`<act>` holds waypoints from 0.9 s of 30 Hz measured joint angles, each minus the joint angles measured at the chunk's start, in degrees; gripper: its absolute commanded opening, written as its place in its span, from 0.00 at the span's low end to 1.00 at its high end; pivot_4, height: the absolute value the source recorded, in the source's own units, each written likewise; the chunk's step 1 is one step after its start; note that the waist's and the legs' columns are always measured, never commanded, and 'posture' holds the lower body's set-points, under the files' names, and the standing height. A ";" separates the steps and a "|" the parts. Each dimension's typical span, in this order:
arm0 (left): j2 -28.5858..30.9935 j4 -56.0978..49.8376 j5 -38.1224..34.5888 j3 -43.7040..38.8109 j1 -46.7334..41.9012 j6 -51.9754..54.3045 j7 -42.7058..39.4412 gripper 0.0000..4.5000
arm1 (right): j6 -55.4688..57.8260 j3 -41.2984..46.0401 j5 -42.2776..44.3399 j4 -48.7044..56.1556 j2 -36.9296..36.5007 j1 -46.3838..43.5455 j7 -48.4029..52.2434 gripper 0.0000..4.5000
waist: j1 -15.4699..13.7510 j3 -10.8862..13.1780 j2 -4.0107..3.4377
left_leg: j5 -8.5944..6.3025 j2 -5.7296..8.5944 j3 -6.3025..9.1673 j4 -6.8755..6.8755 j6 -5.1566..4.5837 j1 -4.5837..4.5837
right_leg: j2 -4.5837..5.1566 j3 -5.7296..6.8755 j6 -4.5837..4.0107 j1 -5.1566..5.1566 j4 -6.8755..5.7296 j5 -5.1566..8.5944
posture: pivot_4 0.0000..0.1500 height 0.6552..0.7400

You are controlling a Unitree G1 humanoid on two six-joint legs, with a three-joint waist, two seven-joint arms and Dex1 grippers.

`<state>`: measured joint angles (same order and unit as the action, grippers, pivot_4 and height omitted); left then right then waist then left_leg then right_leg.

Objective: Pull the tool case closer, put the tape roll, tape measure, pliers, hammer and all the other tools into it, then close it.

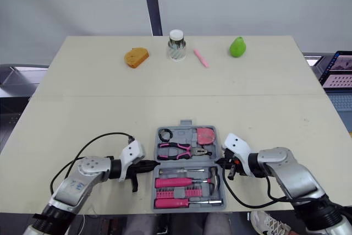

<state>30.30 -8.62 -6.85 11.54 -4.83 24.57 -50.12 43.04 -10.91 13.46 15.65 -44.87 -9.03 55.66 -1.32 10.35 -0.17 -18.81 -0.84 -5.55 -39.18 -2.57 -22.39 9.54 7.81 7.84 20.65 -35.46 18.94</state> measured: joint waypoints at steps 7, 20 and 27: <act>0.06 -0.01 0.00 0.00 0.09 -0.08 -0.02 0.00 | 0.43 0.03 0.32 0.34 -0.10 0.42 0.00 0.00 | 0.00 0.00 0.00 | 0.00 0.00 0.00 0.00 0.00 0.00 | 0.00 0.00 0.00 0.00 0.00 0.00 | 1.00 0.47; 0.23 -0.12 -0.05 -0.14 0.39 -0.29 -0.06 0.00 | 0.68 0.02 0.57 0.50 -0.15 0.43 0.00 0.00 | 0.00 0.00 0.00 | 0.00 0.00 0.00 0.00 0.00 0.00 | 0.00 0.00 0.00 0.00 0.00 0.00 | 1.00 0.47; 3.30 0.20 -1.82 -1.57 1.03 -0.29 -1.05 0.00 | -1.23 0.58 0.72 -0.23 -2.50 1.46 0.25 0.00 | 0.02 0.00 0.00 | 0.00 -0.01 0.00 0.00 0.01 0.00 | 0.01 0.00 0.00 0.00 0.01 0.00 | 1.00 0.47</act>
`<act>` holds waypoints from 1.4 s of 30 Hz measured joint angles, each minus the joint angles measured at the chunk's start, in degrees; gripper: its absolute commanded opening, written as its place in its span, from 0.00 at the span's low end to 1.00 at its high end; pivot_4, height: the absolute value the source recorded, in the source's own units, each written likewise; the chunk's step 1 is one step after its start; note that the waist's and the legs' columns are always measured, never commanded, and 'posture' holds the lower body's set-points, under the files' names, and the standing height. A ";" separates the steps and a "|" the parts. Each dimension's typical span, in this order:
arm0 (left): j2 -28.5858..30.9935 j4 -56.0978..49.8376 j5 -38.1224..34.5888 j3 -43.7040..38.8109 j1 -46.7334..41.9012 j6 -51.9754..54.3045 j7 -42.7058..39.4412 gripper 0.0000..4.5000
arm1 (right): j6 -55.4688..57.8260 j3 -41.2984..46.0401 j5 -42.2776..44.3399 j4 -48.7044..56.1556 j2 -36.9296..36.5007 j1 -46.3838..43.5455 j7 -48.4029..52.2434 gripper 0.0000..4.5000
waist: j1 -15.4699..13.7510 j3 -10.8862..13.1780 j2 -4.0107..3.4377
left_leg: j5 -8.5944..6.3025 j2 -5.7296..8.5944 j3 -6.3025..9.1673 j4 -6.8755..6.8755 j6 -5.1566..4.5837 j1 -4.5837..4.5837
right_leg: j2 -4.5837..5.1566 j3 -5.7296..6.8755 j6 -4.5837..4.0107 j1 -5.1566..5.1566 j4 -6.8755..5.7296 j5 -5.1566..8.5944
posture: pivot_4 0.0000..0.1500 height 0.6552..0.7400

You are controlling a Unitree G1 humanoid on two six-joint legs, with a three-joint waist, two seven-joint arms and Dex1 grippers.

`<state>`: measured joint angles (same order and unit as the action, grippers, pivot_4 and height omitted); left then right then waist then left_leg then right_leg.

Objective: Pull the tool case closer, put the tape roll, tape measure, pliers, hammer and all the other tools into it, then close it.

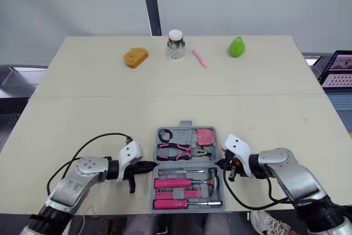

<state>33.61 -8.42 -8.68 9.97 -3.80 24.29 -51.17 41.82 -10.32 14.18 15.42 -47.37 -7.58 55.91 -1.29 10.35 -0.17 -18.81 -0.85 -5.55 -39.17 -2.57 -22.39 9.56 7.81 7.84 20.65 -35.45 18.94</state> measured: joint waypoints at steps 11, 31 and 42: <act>7.55 -1.43 -10.29 -14.51 3.55 -0.47 -5.48 0.00 | -1.33 10.99 5.47 0.68 -3.95 4.49 0.70 0.00 | -0.07 0.01 -0.01 | -0.01 -0.02 0.03 0.01 0.01 -0.01 | 0.07 0.00 0.00 -0.02 0.06 0.00 | 1.00 0.47; 3.00 -13.07 -6.06 2.01 12.83 -14.27 -8.31 0.00 | 7.86 12.64 14.18 -14.04 -3.76 -11.98 5.95 0.39 | -0.06 0.08 -0.18 | 0.01 -0.01 -0.10 0.01 -0.06 -0.04 | 0.01 -0.03 0.00 -0.02 0.36 0.00 | 1.00 0.47; 2.27 -6.12 -1.62 5.00 13.73 -23.79 -7.74 0.00 | 21.85 12.52 19.27 -22.64 4.14 -20.84 3.75 0.98 | 0.26 0.09 -0.21 | -0.02 -0.04 -0.03 0.03 -0.02 -0.07 | 0.14 -0.01 -0.01 0.04 0.33 0.00 | 1.00 0.47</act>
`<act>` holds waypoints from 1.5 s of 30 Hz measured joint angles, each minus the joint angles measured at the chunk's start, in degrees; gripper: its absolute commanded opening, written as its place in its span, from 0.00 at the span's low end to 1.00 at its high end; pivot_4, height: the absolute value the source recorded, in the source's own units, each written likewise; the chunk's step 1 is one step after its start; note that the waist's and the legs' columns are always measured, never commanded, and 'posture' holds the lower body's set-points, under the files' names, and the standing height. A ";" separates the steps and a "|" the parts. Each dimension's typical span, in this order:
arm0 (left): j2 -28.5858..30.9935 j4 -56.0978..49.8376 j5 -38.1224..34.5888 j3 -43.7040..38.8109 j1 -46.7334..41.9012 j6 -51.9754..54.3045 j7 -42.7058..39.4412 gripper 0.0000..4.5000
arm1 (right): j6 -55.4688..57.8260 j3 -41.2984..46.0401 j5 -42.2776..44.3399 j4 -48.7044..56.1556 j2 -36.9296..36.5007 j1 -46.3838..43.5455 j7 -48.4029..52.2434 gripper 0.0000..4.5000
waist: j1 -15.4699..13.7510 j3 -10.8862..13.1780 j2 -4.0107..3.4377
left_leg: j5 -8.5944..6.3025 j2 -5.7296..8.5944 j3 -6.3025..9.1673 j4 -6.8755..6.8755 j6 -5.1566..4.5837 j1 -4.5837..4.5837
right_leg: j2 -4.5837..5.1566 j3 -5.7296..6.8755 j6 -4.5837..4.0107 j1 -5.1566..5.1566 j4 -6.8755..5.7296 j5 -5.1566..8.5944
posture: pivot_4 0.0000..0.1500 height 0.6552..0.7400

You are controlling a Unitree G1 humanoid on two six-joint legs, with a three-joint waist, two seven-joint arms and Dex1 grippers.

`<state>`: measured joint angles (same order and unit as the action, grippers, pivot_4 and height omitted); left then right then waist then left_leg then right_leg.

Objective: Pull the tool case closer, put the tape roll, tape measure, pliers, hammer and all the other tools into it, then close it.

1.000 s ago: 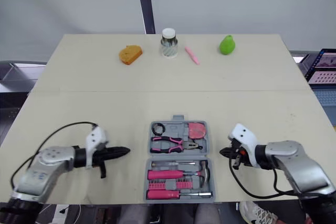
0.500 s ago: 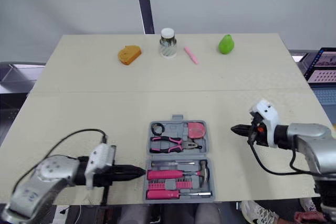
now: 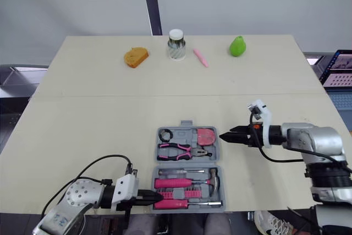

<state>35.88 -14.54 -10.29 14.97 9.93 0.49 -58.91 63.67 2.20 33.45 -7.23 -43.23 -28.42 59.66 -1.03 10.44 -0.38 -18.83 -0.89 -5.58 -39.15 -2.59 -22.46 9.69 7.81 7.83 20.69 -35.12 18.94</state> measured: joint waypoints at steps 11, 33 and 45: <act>-0.82 1.96 1.33 1.65 -0.11 -1.40 0.92 0.00 | 1.59 0.18 -0.21 -7.86 5.75 -4.23 -3.19 0.98 | 0.43 0.01 -0.02 | 0.01 0.03 -0.02 0.00 -0.01 -0.01 | -0.06 0.02 0.00 0.06 -0.34 0.00 | 1.00 0.47; -0.80 1.32 1.49 2.13 0.36 1.35 2.64 0.00 | -3.53 -2.46 -6.52 -17.63 12.70 -9.07 -6.12 0.98 | 1.29 -0.04 -0.10 | 0.00 0.04 -0.04 0.01 -0.01 0.03 | -0.07 -0.01 0.00 0.10 -0.45 0.00 | 1.00 0.47; -0.79 2.11 2.48 3.23 -0.71 1.15 4.12 0.00 | -1.96 -1.99 -5.27 -17.31 15.90 -8.68 -4.56 0.98 | 1.38 -0.06 -0.14 | -0.01 0.03 -0.04 0.07 0.01 0.05 | -0.08 0.00 0.00 0.13 -0.47 0.00 | 1.00 0.47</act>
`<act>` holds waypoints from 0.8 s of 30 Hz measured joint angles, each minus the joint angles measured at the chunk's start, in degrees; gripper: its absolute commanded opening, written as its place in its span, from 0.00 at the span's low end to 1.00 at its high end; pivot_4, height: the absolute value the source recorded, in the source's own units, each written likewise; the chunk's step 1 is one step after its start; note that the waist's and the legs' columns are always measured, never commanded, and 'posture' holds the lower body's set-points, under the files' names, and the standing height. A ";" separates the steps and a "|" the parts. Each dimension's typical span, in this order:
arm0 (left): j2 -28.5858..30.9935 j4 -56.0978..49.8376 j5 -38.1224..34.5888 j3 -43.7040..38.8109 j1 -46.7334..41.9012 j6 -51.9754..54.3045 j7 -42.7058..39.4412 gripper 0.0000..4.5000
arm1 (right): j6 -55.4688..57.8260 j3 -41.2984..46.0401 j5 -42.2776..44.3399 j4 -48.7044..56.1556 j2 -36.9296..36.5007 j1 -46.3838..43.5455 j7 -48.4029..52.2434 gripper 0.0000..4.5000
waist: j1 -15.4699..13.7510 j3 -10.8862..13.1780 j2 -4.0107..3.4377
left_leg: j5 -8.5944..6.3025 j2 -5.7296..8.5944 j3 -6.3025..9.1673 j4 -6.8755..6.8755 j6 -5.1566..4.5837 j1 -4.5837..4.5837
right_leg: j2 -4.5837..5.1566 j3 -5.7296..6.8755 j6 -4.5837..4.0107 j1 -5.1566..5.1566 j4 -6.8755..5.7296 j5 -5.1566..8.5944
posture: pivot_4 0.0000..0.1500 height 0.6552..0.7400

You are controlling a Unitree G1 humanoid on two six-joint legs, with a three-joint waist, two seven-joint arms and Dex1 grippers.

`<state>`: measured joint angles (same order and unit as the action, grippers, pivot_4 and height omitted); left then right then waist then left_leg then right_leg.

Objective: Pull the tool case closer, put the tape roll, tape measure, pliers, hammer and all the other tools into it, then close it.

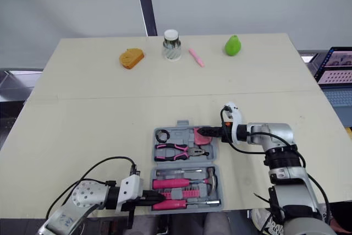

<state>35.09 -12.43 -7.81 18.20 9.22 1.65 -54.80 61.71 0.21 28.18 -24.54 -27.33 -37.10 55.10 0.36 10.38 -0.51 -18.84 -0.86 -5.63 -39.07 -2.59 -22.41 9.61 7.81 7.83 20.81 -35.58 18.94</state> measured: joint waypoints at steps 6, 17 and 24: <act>0.25 1.53 0.37 0.62 -0.77 -2.34 0.09 0.00 | 3.84 0.05 3.22 9.40 -1.90 3.21 1.55 0.98 | 0.09 -0.05 -0.09 | -0.01 -0.01 -0.04 0.04 0.01 0.00 | 0.01 -0.02 -0.01 0.06 -0.01 0.01 | 1.00 0.47; 2.26 -0.46 0.30 0.57 -0.78 -0.89 0.59 0.00 | 8.36 0.94 11.50 36.00 -13.62 12.65 3.93 0.98 | -0.11 -0.07 -0.12 | -0.09 -0.17 0.00 0.05 0.14 -0.01 | 0.19 -0.03 -0.07 0.07 0.10 0.04 | 1.00 0.47; 15.70 -21.15 -12.51 -19.65 17.50 22.04 0.27 0.00 | 9.73 8.13 18.24 53.02 -26.10 25.50 5.40 0.98 | -0.21 0.18 0.17 | -0.19 -0.52 0.15 -0.01 0.37 -0.30 | -0.04 -0.11 -0.38 0.24 0.15 0.20 | 1.00 0.47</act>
<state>50.78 -33.58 -20.32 -1.45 26.71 23.68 -54.53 71.44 8.33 46.42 28.49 -53.44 -11.59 60.50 0.15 10.55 -0.34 -19.03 -1.38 -5.48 -39.09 -2.22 -22.71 9.57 7.69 7.45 21.05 -35.44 19.15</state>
